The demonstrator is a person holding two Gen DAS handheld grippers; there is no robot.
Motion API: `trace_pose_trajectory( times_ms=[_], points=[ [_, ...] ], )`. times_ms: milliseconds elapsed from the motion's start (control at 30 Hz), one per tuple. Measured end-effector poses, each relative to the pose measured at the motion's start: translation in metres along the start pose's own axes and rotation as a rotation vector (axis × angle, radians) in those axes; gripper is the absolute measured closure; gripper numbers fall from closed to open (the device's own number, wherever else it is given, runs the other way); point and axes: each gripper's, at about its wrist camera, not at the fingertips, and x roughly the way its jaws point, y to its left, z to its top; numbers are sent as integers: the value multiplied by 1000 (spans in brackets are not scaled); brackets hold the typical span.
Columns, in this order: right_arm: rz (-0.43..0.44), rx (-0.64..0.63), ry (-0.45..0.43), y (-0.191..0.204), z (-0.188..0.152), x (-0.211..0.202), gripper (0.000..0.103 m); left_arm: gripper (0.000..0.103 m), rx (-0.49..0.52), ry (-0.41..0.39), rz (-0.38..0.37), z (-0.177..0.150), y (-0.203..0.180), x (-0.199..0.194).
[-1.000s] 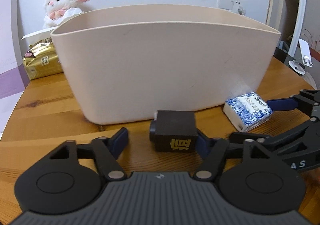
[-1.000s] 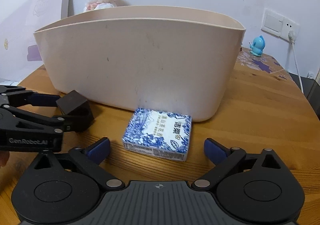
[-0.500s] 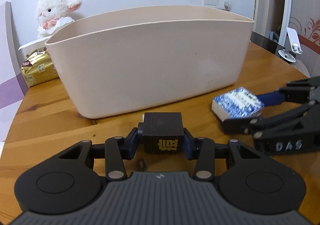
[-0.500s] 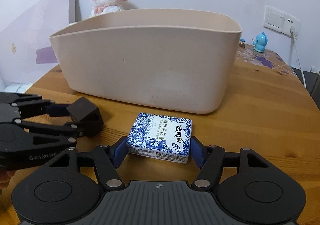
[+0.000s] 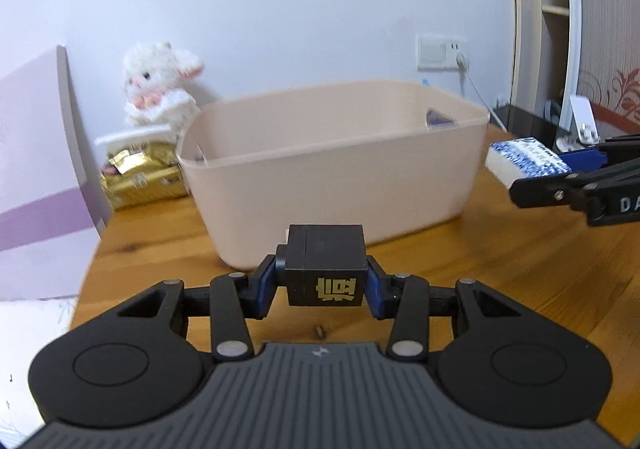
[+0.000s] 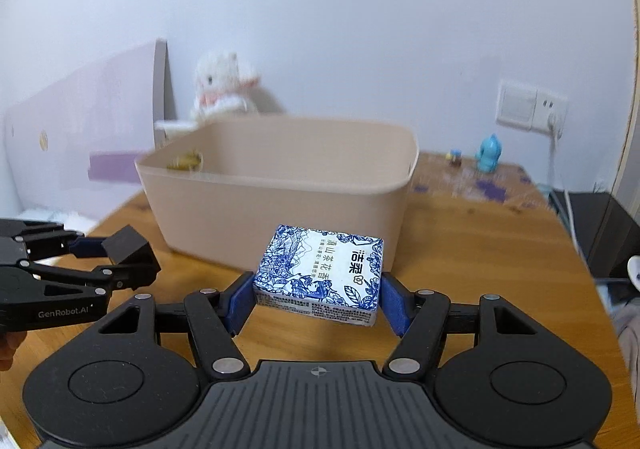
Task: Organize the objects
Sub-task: 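Lift the cube and blue-white tissue pack and carry them over the basket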
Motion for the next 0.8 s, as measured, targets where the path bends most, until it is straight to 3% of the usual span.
trace_pose_trajectory(
  times_ms=[333,567,800],
  points=[
    [14,-4,-150,-1,41,-38,40,56,7,-99,54,40,9,-22],
    [2,-1,-199,1,72,-28,40,56,14,-134,99,71,9,-6],
    [-7,0,-214,2,99,-4,40,56,-3,-117,135,103,9,28]
  ],
)
